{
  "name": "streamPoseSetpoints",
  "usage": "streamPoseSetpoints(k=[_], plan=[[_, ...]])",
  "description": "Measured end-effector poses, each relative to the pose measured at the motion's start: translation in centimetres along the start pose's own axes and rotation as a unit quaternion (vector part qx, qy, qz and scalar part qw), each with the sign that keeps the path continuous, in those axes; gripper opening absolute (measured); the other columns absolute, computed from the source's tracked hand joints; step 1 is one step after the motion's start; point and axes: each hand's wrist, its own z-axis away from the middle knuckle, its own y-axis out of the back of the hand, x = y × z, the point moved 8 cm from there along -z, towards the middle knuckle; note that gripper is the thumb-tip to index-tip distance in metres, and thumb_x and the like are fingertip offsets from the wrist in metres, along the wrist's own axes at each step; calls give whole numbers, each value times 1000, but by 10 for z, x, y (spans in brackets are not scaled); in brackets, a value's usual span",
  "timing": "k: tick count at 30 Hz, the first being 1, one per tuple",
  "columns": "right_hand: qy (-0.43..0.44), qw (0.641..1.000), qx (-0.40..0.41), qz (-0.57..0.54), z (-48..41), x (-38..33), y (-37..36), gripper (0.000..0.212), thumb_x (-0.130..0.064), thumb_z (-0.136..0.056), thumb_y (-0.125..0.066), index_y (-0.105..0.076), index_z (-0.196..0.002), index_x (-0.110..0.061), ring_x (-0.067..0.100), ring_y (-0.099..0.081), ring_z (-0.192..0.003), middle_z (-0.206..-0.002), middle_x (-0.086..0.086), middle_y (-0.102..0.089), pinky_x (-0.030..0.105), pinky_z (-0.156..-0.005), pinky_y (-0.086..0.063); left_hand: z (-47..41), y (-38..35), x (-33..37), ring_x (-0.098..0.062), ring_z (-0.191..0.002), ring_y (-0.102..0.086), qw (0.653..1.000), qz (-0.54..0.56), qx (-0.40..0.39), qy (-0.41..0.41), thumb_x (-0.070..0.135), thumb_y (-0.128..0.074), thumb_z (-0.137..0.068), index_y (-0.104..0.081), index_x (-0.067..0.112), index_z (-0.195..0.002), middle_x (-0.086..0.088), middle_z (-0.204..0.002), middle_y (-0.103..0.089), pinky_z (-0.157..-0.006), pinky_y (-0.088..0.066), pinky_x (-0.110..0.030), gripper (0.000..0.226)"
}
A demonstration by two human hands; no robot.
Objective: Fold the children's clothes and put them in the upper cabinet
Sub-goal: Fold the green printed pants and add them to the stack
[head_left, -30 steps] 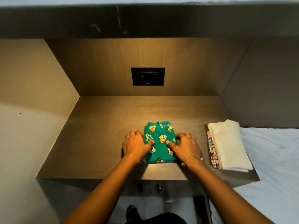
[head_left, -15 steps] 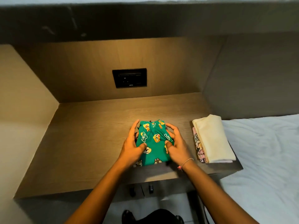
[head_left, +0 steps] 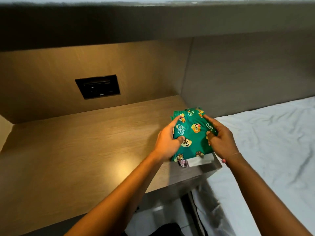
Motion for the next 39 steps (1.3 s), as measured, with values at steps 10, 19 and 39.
streamPoseSetpoints(k=[10,19,39], plan=[[66,958,-24,279,-10,45,-16,55,-37,-99,-43,-20,-149,-35,25,-28,-142,-157,-3,-29,47,-110,-33,-14,-14,-49,-34,-148,3,815,-566,59,-105,65,-20,-94,5,40,-151,-10,-163,-1,-117,-3,-56,68],[61,958,-117,256,-3,68,-45,57,-43,-101,-24,0,-152,-33,19,-10,-149,-162,-8,3,44,-118,-25,-23,-24,-58,-32,-148,10,813,-577,29,-76,61,-16,-96,11,36,-151,-6,-163,7,-119,3,-53,66],[-70,997,11,-36,14,83,-32,60,-39,-97,-49,-18,-147,-43,23,-51,-128,-154,-6,-34,55,-97,-49,3,-30,-17,-3,-83,-63,978,-165,119,-51,20,-54,-98,-12,41,-147,20,-126,-41,-63,-61,-28,68]])
